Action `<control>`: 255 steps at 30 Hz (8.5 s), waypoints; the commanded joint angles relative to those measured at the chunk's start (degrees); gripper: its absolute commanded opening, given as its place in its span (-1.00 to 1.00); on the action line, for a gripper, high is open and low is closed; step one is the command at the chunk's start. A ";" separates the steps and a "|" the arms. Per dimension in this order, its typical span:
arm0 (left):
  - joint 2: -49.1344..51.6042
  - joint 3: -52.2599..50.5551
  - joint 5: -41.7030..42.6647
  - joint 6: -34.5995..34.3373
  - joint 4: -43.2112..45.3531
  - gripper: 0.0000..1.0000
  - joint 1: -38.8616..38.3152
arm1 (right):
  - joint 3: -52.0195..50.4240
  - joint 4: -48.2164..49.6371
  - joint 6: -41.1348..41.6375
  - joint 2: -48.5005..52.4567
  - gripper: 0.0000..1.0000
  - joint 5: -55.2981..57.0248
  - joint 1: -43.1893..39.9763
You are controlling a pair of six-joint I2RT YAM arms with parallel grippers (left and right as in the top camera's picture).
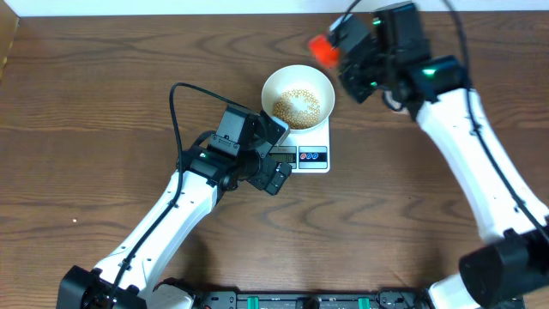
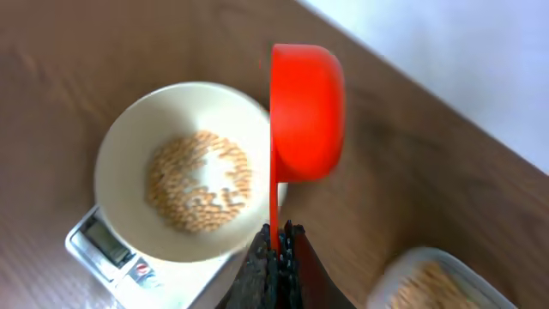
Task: Scoop item into bowl and weigh 50g on scale
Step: 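Carry the empty scoop with the right gripper back to the tub, then dip the red scoop into the soybean tub again with the right gripper, then lift the filled scoop and move it over the bowl, then tilt the scoop to pour soybeans into the bowl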
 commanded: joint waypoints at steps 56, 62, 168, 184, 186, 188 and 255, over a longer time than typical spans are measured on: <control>-0.63 0.11 -0.35 -0.09 0.02 0.96 0.24 | 0.94 -9.86 10.54 16.72 -0.97 7.48 -21.75; -0.63 0.11 -0.35 -0.09 0.02 0.96 0.24 | 0.94 -9.49 12.24 17.03 -0.98 0.22 -21.75; -0.63 0.11 -0.37 -0.09 0.02 0.96 0.24 | 0.90 -11.21 14.25 17.14 -0.98 -63.82 -40.96; -0.63 0.11 -0.37 -0.09 0.02 0.96 0.24 | 0.90 -6.12 14.05 17.16 -0.98 -63.82 -30.40; -0.63 0.11 -0.35 -0.09 0.02 0.96 0.24 | 0.90 -5.31 14.05 17.14 -0.98 -63.82 -28.83; -0.63 0.11 -0.35 -0.09 0.02 0.95 0.24 | 0.90 -4.66 14.03 17.14 -0.98 -63.80 -27.26; -0.63 0.11 -0.37 -0.09 0.02 0.96 0.24 | 0.92 -5.18 -1.90 16.24 -0.97 -24.04 -4.96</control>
